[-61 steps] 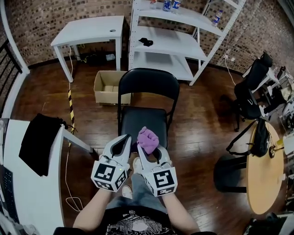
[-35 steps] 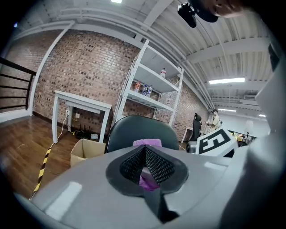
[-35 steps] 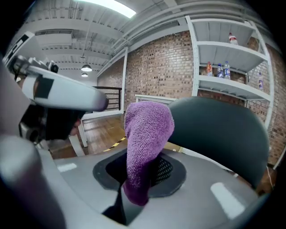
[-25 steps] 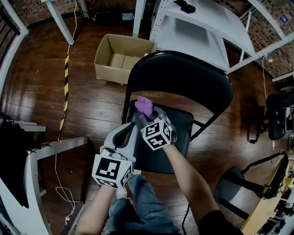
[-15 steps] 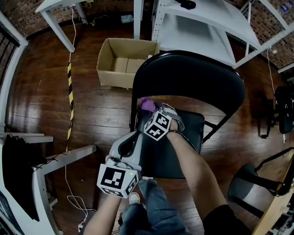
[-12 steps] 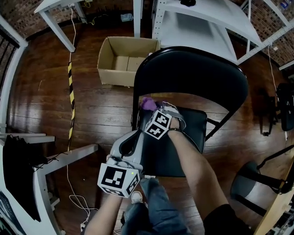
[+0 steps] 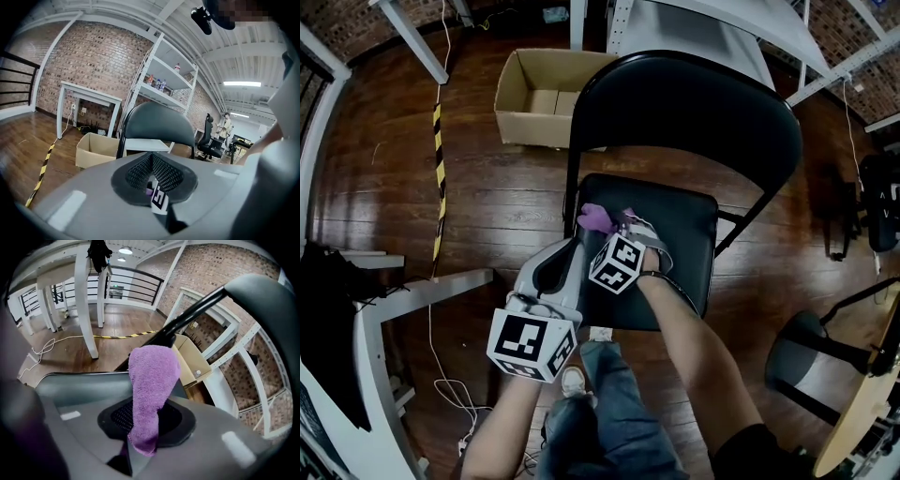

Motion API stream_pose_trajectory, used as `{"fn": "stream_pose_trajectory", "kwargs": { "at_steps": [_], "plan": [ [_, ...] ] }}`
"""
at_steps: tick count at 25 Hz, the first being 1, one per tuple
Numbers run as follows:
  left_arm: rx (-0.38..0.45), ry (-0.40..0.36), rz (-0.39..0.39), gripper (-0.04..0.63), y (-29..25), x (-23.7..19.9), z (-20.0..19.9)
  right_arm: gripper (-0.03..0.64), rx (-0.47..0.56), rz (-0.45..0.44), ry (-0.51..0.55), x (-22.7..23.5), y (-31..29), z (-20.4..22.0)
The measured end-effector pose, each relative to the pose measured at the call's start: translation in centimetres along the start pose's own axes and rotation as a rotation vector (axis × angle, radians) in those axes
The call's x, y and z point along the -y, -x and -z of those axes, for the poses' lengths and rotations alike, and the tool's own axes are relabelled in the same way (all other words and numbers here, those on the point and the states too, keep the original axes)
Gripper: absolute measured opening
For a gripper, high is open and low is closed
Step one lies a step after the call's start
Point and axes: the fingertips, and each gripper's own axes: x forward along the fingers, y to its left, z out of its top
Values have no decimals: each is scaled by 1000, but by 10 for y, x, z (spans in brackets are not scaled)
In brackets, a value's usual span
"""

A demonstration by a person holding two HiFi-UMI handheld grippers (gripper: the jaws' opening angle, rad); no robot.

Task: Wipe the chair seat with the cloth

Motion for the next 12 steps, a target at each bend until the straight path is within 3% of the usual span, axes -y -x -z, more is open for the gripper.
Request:
{"fn": "stream_pose_trajectory", "kwargs": {
  "at_steps": [12],
  "plan": [
    [-25,-11,-17,5,42,6,52,83,76,-77,-68,-129,55,12]
  ]
}}
